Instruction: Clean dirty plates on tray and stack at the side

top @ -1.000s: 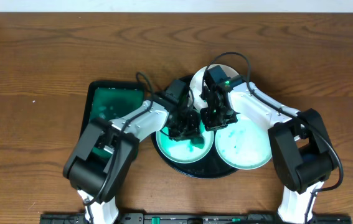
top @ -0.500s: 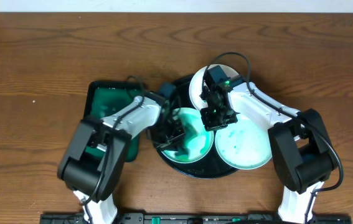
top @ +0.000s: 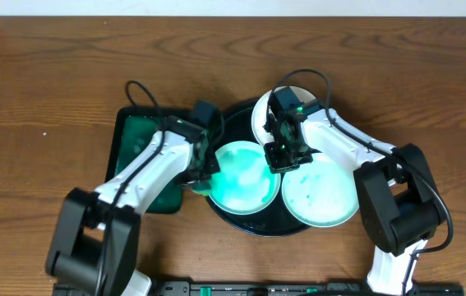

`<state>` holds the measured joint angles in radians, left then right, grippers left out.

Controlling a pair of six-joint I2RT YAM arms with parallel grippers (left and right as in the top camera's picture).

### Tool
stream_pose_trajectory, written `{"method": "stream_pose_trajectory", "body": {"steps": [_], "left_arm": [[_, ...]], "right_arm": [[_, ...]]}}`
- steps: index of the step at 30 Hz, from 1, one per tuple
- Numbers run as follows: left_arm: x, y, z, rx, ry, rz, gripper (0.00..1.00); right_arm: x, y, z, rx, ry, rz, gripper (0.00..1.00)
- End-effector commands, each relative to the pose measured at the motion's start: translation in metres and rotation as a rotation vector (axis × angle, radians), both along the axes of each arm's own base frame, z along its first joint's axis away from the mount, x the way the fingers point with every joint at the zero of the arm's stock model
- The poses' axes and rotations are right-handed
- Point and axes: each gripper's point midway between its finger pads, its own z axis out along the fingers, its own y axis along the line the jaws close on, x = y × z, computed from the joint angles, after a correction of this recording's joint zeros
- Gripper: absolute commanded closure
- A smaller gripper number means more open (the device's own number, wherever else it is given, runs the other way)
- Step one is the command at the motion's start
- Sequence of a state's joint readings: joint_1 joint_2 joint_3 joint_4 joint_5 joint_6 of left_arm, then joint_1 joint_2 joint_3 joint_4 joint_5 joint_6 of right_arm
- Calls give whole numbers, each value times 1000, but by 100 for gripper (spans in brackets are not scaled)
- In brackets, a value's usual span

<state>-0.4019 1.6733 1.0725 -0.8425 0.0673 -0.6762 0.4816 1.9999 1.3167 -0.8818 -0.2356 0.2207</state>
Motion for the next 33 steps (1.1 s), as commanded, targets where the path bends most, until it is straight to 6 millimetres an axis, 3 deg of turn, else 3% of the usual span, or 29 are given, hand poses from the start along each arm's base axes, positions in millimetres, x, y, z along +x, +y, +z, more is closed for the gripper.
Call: {"method": "stream_pose_trajectory", "body": {"steps": [1, 5, 8, 12, 16, 18, 21, 23, 27, 33], "left_arm": [[8, 12, 25, 12, -99, -4, 93], [15, 29, 64, -39, -220, 12, 93], [20, 63, 81, 15, -287, 48, 93], [20, 113, 64, 114, -258, 153, 93], [18, 134, 32, 136, -181, 187, 92], [15, 136, 20, 117, -134, 198, 87], [15, 132, 16, 65, -118, 206, 59], [19, 129, 21, 23, -134, 204, 45], [25, 128, 46, -36, -209, 228, 35], [20, 131, 89, -65, -344, 245, 27]], "right_arm": [[10, -18, -5, -83, -34, -26, 99], [10, -18, -5, -83, -35, -26, 99], [13, -17, -5, -77, -46, -27, 99], [17, -15, -5, -69, -61, -28, 99], [17, -16, -2, -75, -69, -27, 99], [21, -18, 6, -83, -100, -29, 99], [30, -21, 28, -93, -180, -31, 99], [36, -24, 47, -113, -253, -19, 99], [41, -23, 79, -97, -356, 24, 99], [46, -17, 93, -55, -401, 7, 99]]}}
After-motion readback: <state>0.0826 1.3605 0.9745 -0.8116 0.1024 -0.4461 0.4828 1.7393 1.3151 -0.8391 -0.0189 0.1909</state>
